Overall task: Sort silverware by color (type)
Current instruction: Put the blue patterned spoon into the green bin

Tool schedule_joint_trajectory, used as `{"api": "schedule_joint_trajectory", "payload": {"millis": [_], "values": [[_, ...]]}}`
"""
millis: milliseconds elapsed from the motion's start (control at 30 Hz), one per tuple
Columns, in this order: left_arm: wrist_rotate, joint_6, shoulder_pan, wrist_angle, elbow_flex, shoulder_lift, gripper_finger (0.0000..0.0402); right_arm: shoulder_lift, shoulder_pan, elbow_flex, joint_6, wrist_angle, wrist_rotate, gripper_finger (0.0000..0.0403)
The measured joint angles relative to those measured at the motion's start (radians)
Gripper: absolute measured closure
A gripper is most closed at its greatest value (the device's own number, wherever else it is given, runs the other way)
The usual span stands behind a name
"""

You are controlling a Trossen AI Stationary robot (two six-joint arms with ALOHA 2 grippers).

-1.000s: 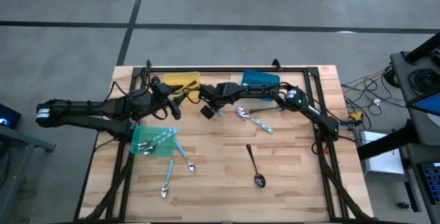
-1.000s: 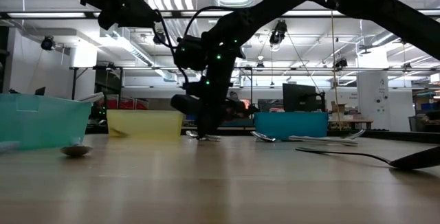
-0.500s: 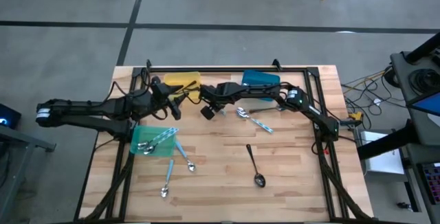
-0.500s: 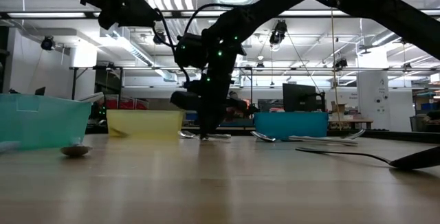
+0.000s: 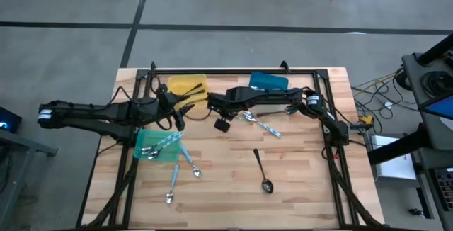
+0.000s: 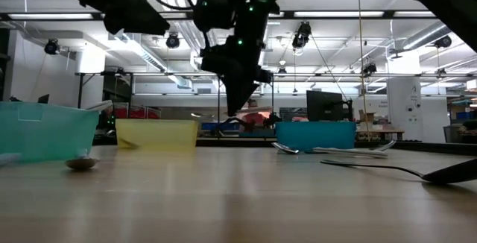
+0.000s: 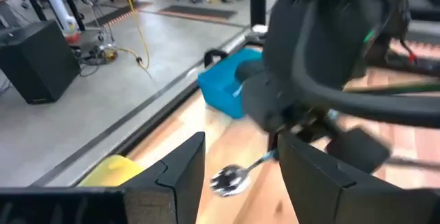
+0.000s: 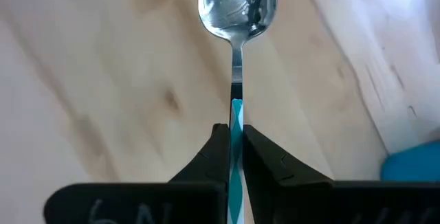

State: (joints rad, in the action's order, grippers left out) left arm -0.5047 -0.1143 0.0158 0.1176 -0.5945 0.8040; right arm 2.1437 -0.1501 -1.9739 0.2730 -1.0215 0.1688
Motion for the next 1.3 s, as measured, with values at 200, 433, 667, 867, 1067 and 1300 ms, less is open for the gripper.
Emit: {"api": "schedule_joint_trajectory", "payload": {"millis": [200, 433, 667, 867, 1067, 1300], "values": [[0.001, -0.004, -0.047, 0.069, 0.000, 0.005, 0.0238, -0.004, 0.099, 0.001, -0.138, -0.077, -0.008, 0.0390], [0.001, -0.008, -0.114, 0.079, 0.000, 0.015, 0.0238, -0.002, 0.216, 0.061, -0.298, 0.052, -0.077, 0.0390], [0.007, -0.019, -0.192, 0.077, 0.000, 0.026, 0.0238, 0.002, 0.260, 0.123, -0.275, 0.174, -0.097, 0.0390], [0.028, -0.073, -0.256, 0.056, 0.000, 0.092, 0.0238, 0.002, 0.260, 0.121, -0.221, 0.187, -0.082, 0.0390], [0.032, -0.090, -0.295, -0.019, 0.000, 0.248, 0.0238, 0.002, 0.261, 0.094, -0.221, 0.189, -0.053, 0.0390], [0.046, -0.062, -0.296, -0.090, 0.000, 0.429, 0.0238, 0.002, 0.261, 0.066, -0.231, 0.145, -0.050, 0.0390]]}}
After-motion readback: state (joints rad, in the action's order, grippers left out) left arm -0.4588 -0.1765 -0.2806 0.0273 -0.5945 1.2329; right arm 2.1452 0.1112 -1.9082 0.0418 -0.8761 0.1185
